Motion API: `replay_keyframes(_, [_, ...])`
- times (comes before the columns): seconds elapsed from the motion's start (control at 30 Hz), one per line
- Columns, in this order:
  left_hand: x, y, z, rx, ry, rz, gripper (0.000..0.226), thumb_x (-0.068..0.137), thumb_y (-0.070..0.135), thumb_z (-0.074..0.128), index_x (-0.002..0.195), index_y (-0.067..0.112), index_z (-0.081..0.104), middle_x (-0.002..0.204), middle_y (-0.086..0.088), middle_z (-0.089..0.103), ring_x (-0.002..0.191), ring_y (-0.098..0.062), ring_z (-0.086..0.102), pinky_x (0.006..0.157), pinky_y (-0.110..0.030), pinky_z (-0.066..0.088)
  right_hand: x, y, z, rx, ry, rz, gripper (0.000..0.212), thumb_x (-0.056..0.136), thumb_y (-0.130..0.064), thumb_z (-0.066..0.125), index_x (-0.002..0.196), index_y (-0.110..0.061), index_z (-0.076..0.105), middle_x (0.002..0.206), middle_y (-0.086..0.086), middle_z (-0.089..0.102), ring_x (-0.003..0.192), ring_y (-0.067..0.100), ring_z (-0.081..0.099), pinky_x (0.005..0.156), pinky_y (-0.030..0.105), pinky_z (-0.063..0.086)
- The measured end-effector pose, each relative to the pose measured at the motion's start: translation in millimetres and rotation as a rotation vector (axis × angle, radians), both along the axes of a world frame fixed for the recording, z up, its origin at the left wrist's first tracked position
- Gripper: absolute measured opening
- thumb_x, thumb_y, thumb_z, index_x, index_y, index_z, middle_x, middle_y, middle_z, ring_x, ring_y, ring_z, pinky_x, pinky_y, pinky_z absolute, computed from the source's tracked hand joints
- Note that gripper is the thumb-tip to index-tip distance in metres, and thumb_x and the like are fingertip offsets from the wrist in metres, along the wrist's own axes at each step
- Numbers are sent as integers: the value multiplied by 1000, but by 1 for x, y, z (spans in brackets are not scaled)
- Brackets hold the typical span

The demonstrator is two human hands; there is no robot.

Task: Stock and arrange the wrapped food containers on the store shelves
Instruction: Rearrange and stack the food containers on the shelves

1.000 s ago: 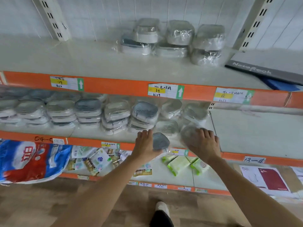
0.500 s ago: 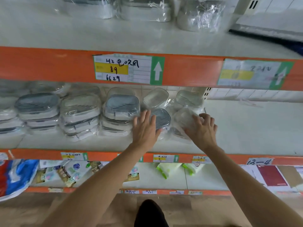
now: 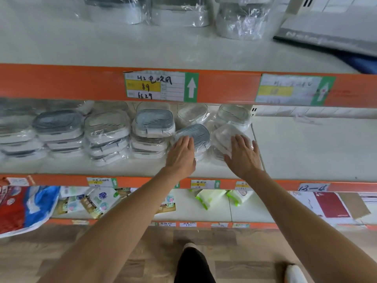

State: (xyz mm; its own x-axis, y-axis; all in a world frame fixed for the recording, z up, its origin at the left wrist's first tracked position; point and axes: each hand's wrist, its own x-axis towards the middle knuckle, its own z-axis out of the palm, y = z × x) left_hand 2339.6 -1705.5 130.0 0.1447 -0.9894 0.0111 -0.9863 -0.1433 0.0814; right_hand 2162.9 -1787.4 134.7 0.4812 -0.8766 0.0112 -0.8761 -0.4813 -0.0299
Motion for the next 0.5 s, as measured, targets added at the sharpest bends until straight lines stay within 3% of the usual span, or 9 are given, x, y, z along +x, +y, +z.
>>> replay_keyframes(0.17, [-5,41,44,15,14,-71,33,91,22,49,120,7,51,121,-10,52,114,-27,48,94,-38,38,0,48,36,-19,-57,87,50,93,-37,46,134,-11,39,136,5,40,125,24,36,96,34,29])
replay_keyframes(0.3, [-8,81,87,-15,24,-129,31,92,24,45,115,9,59,114,-6,60,107,-24,55,85,-35,47,-5,86,75,-27,-77,184,42,93,-37,47,126,-12,46,127,5,45,119,23,40,93,33,33])
replay_keyframes(0.4, [-5,108,128,-104,43,-162,27,91,27,44,99,14,65,101,-1,66,96,-21,60,76,-32,49,-5,115,116,-60,-134,279,34,91,-30,53,117,-8,55,116,8,53,111,27,48,88,35,39])
replay_keyframes(0.5, [-2,130,175,-221,111,-168,23,88,27,51,87,14,70,87,0,70,81,-20,64,67,-29,49,-4,138,161,-155,-249,379,23,76,-15,72,93,-1,66,90,14,62,87,34,61,70,39,51])
